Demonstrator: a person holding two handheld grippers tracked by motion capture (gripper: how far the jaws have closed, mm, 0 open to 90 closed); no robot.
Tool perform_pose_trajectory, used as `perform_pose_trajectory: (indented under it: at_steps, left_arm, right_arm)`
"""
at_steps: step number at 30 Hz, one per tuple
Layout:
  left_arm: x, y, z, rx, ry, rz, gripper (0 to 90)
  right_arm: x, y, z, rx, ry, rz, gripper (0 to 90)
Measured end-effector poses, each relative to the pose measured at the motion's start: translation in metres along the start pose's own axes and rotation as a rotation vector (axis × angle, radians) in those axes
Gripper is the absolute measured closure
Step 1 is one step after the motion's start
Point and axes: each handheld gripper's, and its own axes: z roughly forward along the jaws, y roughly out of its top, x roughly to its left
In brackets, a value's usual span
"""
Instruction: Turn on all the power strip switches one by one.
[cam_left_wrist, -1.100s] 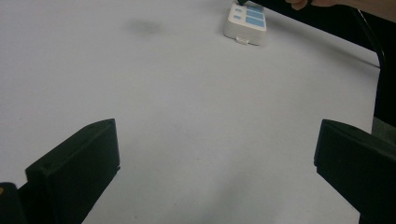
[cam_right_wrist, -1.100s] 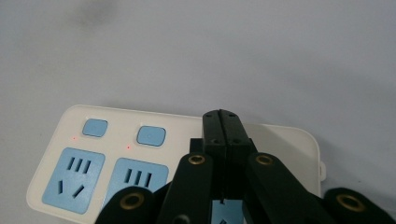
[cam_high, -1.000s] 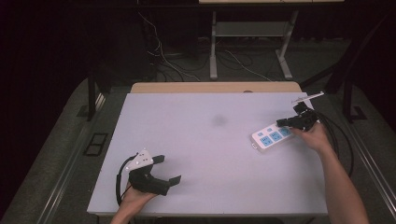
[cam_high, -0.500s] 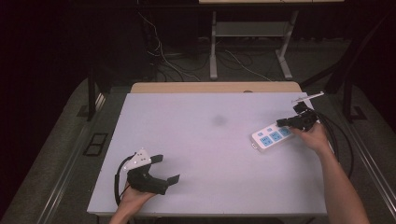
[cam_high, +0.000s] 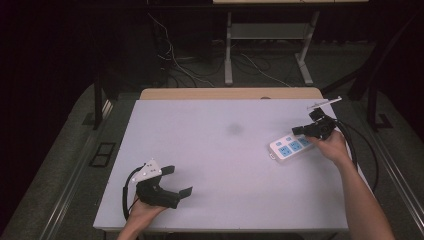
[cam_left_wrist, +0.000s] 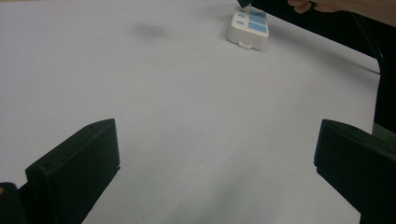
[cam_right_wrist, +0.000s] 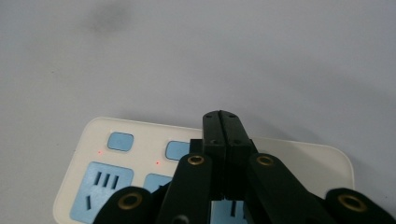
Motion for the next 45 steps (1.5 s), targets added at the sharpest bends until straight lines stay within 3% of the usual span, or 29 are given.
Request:
perform_pose_trajectory:
  at_steps: [8, 13, 19, 22, 25, 27, 28, 45]
  left_arm:
    - [-0.001, 0.0, 0.0, 0.0, -0.005, 0.007, 0.0]
    - [-0.001, 0.001, -0.001, -0.005, -0.003, 0.007, 0.0]
    - [-0.001, 0.001, -0.001, -0.011, -0.004, 0.005, 0.0]
    - [-0.002, 0.001, -0.001, -0.011, -0.006, 0.007, 0.0]
    - [-0.002, 0.001, -0.001, -0.012, -0.007, 0.01, 0.0]
    - [-0.003, 0.001, -0.002, -0.014, -0.007, 0.009, 0.0]
    - [-0.003, 0.001, -0.002, -0.015, -0.007, 0.008, 0.0]
    - [-0.004, 0.001, -0.001, -0.012, -0.01, 0.008, 0.0]
  right_arm:
    - [0.01, 0.001, -0.016, -0.035, -0.01, 0.007, 85.6]
    - [0.021, 0.001, -0.026, -0.07, -0.014, 0.023, 73.7]
    - [0.035, -0.003, -0.037, -0.13, -0.011, 0.063, 43.2]
    - [0.043, -0.006, -0.043, -0.144, -0.036, 0.07, 28.6]
    - [0.051, -0.009, -0.047, -0.153, -0.028, 0.09, 12.0]
    - [0.056, -0.012, -0.051, -0.165, -0.02, 0.101, 9.2]
    - [0.059, -0.014, -0.052, -0.168, -0.019, 0.106, 0.1]
    - [0.098, -0.068, -0.067, -0.265, 0.107, 0.085, 0.2]
